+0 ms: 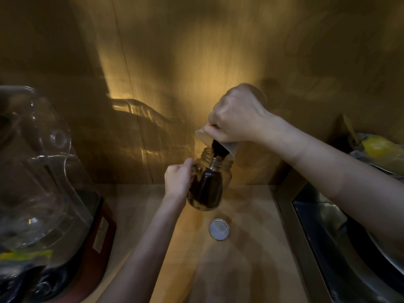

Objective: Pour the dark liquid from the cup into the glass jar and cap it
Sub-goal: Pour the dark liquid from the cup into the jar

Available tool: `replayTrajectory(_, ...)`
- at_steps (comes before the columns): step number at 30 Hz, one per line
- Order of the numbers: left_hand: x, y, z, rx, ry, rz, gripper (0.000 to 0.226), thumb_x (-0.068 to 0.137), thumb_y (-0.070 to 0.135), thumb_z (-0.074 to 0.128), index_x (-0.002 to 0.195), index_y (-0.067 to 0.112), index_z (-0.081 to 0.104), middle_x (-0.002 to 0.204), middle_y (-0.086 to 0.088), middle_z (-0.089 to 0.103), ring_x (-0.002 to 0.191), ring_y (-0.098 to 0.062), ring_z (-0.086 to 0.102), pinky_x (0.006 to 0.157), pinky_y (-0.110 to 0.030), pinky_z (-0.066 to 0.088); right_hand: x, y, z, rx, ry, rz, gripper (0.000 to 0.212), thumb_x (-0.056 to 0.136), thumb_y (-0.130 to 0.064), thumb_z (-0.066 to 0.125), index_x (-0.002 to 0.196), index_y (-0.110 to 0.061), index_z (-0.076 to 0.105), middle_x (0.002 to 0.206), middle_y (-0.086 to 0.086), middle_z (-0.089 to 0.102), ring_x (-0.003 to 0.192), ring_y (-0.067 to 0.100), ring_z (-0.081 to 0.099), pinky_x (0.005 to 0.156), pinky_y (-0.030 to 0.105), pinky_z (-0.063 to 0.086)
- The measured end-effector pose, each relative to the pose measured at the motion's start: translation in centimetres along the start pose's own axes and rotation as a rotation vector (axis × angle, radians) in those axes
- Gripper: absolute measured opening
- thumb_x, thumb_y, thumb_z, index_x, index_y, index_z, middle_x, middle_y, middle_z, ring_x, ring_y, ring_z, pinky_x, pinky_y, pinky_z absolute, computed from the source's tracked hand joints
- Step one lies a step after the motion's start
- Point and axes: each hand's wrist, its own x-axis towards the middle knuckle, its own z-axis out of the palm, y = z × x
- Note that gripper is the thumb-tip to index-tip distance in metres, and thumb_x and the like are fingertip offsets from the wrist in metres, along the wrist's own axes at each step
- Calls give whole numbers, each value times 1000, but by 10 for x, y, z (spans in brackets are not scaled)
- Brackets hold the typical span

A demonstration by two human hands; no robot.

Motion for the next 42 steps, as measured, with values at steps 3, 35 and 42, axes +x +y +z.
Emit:
replayTrajectory(3, 1, 1, 0, -7, 12, 3, 36, 75, 24, 57, 41, 19, 48, 34, 10, 38, 46, -14, 34, 50, -29, 29, 1, 1, -1, -13, 1, -5, 41, 74, -19, 46, 33, -12, 48, 29, 1, 42, 28, 18, 31, 46, 18, 19)
replayTrajectory(35, -1, 9, 0, -46, -45, -24, 32, 79, 21, 56, 48, 17, 51, 28, 10, 40, 32, -3, 35, 47, -24, 29, 1, 6, -3, 16, -37, -86, 42, 77, -16, 51, 35, -12, 45, 33, 0, 34, 28, 18, 37, 43, 20, 22)
replayTrajectory(42, -2, 7, 0, -40, -47, -27, 35, 80, 21, 56, 45, 19, 49, 29, 10, 41, 38, -8, 36, 49, -26, 29, -2, 4, 3, 12, -17, -93, 45, 79, -22, 45, 35, -12, 47, 31, 2, 43, 28, 21, 42, 43, 19, 24)
